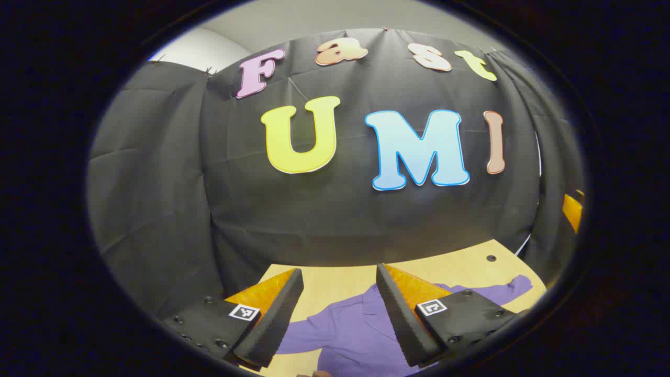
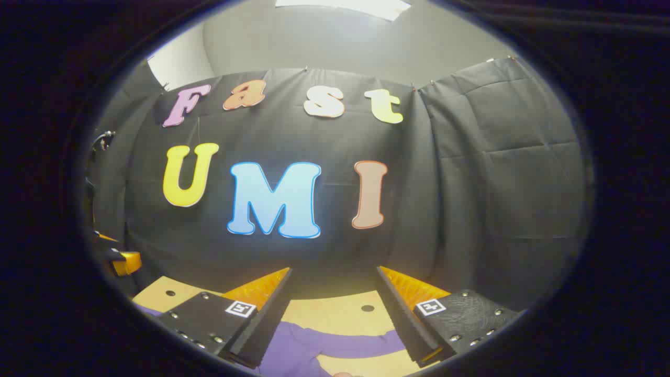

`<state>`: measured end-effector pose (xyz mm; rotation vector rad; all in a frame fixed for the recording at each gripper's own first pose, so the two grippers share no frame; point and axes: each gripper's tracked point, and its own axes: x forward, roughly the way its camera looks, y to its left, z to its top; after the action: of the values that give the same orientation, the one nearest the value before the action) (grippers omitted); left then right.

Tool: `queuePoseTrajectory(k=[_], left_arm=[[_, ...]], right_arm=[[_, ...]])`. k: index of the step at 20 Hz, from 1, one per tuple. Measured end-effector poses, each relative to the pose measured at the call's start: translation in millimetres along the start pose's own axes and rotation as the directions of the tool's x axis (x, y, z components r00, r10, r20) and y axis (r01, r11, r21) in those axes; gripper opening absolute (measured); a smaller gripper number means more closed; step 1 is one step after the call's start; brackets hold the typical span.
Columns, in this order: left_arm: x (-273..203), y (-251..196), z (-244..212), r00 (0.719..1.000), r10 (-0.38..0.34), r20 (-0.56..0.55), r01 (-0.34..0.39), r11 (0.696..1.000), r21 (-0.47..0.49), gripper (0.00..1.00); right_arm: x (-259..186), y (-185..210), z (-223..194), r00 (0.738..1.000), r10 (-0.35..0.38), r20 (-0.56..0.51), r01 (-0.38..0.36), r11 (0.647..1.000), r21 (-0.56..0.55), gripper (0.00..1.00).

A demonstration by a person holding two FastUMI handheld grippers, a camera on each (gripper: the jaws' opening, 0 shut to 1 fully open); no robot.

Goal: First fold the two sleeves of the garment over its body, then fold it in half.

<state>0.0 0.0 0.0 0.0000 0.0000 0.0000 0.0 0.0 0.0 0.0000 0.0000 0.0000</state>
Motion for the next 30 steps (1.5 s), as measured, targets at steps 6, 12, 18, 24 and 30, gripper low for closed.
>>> queuePoseTrajectory(k=[6, 12, 18, 24, 30], left_arm=[[8, 10, -7, 1.0, 0.015, -0.016, -0.015, 1.0, 0.005, 0.94], [16, 14, -13, 0.999, 0.023, -0.027, -0.024, 1.0, -0.015, 0.98], [18, 15, -20, 0.998, 0.033, -0.044, -0.035, 0.998, -0.049, 0.98], [16, 19, -21, 0.998, 0.053, -0.044, -0.056, 0.997, -0.052, 0.98], [11, 26, -23, 0.995, 0.087, -0.051, -0.089, 0.995, -0.042, 0.98]], right_arm=[[25, -7, -26, 0.996, -0.007, -0.094, 0.01, 0.999, 0.035, 0.96], [29, 1, -31, 0.995, 0.003, -0.103, -0.004, 1.0, -0.012, 0.94], [36, 3, -37, 0.991, 0.007, -0.132, -0.009, 1.0, -0.016, 0.95], [59, -25, -94, 0.967, -0.032, -0.252, 0.033, 0.999, 0.0, 0.95], [84, -87, -187, 0.904, -0.13, -0.407, 0.136, 0.991, -0.013, 0.96]])
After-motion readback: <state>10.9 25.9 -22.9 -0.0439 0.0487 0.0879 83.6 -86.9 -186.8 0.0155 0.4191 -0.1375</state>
